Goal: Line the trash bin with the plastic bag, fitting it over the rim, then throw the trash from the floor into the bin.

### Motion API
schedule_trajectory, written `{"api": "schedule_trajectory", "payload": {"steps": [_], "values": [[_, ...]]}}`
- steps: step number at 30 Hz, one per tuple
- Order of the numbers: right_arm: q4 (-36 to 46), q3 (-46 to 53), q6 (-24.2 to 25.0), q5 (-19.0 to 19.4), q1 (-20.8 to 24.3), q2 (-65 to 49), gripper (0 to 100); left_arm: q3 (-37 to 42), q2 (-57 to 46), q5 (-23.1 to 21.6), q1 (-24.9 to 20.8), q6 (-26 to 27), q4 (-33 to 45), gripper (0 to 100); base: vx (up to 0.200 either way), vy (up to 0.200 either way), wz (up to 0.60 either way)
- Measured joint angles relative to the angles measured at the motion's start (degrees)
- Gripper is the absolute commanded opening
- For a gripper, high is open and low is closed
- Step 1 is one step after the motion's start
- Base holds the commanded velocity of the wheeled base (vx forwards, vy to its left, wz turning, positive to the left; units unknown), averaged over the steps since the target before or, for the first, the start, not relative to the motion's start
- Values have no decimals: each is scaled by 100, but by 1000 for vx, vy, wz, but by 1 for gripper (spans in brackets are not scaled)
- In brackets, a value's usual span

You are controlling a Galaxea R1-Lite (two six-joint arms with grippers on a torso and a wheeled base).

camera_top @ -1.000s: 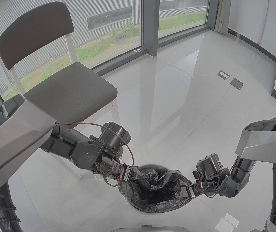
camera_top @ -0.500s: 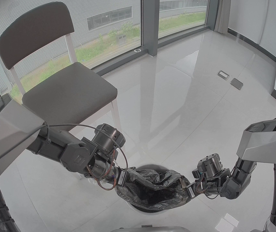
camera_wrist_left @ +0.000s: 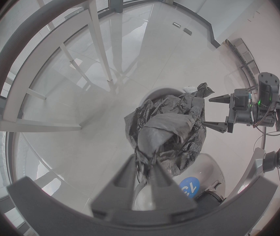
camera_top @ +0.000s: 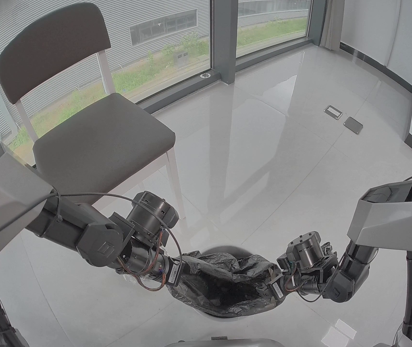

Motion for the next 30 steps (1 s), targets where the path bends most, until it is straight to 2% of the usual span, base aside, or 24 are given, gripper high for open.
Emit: {"api": "schedule_trajectory", "payload": {"steps": [13,20,24,30], "values": [[-98,-358,-327,9,127,100,100,0,-100,93,41,-24,-197,100,0,0,0],[-361,-833,-573,9,444,458,100,22,-318,148,143,-44,-189,100,0,0,0],[-514,-948,-589,27,683,688,100,39,-475,162,174,-50,-185,100,0,0,0],[-524,-935,-575,24,796,761,100,45,-571,193,177,-52,-187,100,0,0,0]]}}
